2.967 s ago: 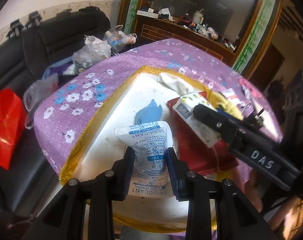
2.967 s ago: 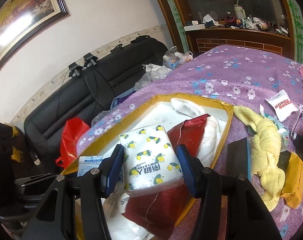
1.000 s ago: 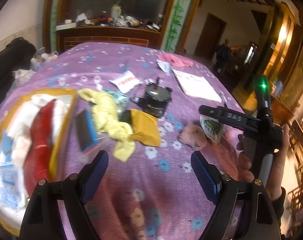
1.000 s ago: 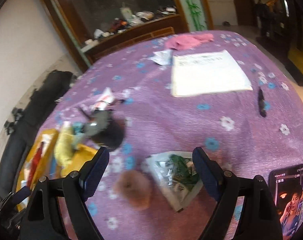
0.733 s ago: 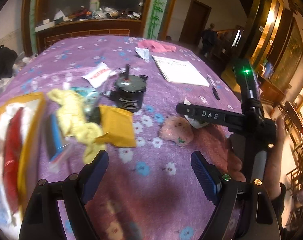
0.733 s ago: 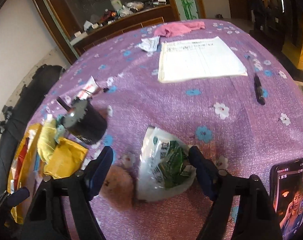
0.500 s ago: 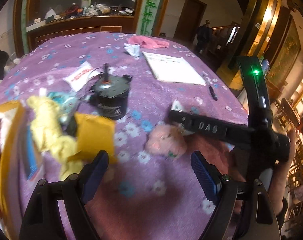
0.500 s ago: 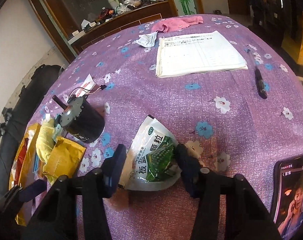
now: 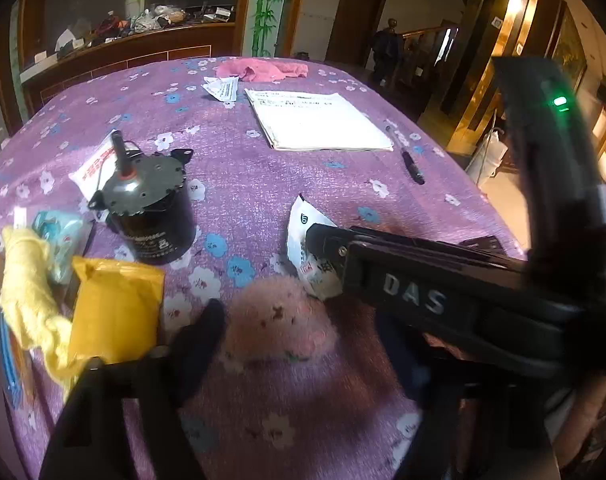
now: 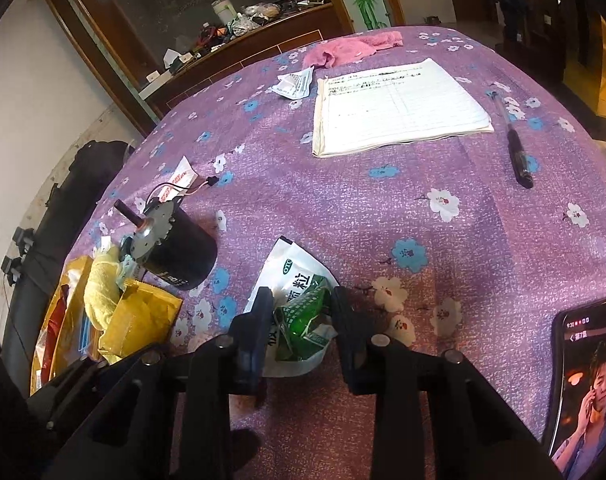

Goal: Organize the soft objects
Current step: 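Grasp the green-printed packet with the right tool while the left tool closes on the pink pom-pom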

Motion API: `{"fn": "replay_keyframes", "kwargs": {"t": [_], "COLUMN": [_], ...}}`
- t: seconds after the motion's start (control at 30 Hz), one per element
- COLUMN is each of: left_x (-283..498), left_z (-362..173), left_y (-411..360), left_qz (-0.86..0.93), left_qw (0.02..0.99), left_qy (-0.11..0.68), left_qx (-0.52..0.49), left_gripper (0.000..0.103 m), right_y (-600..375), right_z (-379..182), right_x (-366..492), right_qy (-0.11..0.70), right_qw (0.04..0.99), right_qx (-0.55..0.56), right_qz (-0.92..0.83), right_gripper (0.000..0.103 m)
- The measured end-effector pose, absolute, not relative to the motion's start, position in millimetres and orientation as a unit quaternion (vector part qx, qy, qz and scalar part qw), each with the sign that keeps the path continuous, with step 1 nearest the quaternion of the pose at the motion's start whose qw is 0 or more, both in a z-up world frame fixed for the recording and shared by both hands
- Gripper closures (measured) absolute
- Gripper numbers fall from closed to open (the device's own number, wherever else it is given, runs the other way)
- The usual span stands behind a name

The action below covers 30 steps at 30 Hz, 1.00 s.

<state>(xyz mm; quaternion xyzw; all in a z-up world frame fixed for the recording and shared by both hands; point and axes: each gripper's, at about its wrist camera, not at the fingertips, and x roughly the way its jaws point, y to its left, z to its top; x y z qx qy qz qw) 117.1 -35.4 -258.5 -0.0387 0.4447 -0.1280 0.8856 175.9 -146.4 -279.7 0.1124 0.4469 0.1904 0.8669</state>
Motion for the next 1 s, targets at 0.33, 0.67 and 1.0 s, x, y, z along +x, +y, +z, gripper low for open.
{"fn": "replay_keyframes", "kwargs": {"t": [0.33, 0.67, 1.0], "left_x": [112.2, 76.9, 50.1], "left_z": [-261.1, -247.9, -233.6], "left_y": [-21.7, 3.6, 27.5], "left_qz": [-0.12, -0.111, -0.098], "left_qw": [0.885, 0.89, 0.896], "left_qy": [0.446, 0.431, 0.414], "left_qx": [-0.065, -0.101, -0.128], "left_gripper": [0.063, 0.063, 0.063], "right_y": [-149.1, -126.9, -118.0], "right_z": [-277.9, -270.5, -257.5], "right_x": [174.0, 162.4, 146.8], "right_qy": [0.441, 0.426, 0.391], "right_qw": [0.864, 0.859, 0.857], "right_qx": [0.132, 0.1, 0.101], "right_qz": [0.205, 0.264, 0.32], "right_gripper": [0.075, 0.074, 0.074]}}
